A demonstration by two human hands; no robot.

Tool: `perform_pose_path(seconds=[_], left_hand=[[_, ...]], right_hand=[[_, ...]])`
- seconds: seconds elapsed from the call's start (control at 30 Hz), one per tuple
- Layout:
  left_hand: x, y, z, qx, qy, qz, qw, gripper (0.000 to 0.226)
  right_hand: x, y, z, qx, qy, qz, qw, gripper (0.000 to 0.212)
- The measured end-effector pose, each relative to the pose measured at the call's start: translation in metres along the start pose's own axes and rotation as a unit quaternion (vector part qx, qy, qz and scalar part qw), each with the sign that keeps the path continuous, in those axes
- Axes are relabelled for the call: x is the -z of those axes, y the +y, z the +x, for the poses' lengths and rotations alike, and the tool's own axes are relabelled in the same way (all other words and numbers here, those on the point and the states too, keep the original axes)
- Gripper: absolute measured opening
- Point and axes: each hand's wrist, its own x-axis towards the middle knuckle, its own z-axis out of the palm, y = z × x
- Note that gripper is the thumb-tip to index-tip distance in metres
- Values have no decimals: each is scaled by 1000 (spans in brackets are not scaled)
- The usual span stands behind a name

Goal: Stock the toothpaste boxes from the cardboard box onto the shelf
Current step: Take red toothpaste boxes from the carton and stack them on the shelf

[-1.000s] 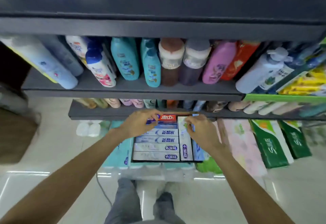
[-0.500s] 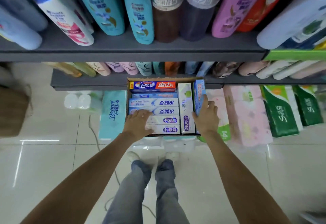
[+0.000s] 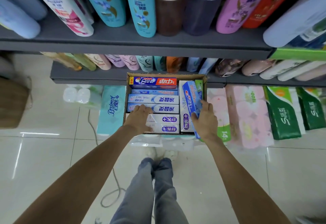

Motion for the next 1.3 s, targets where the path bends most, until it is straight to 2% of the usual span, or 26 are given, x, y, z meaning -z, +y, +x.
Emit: perform_pose_path(seconds=[0.1, 0.17, 0.27, 0.33, 0.37, 0.47, 0.53, 0.63, 0.7, 0.83, 1.1, 1.2, 1.3], left_hand=[[0, -3, 3, -16, -2, -4, 1000, 65], [3, -7, 6, -32, 13, 1, 999, 51], [11, -16, 19, -43, 98, -14, 994, 37], [17, -22, 33, -49, 140, 1, 989, 47], [20, -25, 40, -53, 135, 20, 989, 57], [31, -31, 61, -71, 45, 80, 993, 79], [37, -36, 71, -73, -6, 72, 995, 83], [41, -42, 78, -59, -75, -1, 995, 83], [39, -42, 79, -60, -93, 9, 994, 84], [33, -42, 85, -86, -53, 50, 994, 85], [39, -51, 105, -77, -100, -32, 991, 65], [40, -50, 102, -104, -69, -11, 992, 61], [38, -49, 94, -144, -2, 75, 987, 54]], right_hand=[[-3, -3, 2, 5, -2, -9, 1000, 49], [-4, -4, 4, 11, -1, -16, 1000, 49], [-5, -3, 6, 10, -3, -34, 999, 52], [-7, -2, 7, 10, -6, -49, 999, 56], [-8, -2, 7, 12, -5, -55, 998, 58], [-11, -3, 9, 11, -2, -65, 998, 61], [-12, -3, 10, 8, 0, -63, 998, 61], [-12, -4, 9, 4, 1, -54, 999, 60], [-11, -4, 8, 0, 0, -45, 999, 57], [-8, -5, 8, -23, -15, -30, 999, 53], [-2, -6, 10, -37, -47, -11, 998, 49], [-2, -4, 9, -34, -49, -7, 998, 49], [-2, -4, 9, -42, -50, 16, 998, 49]])
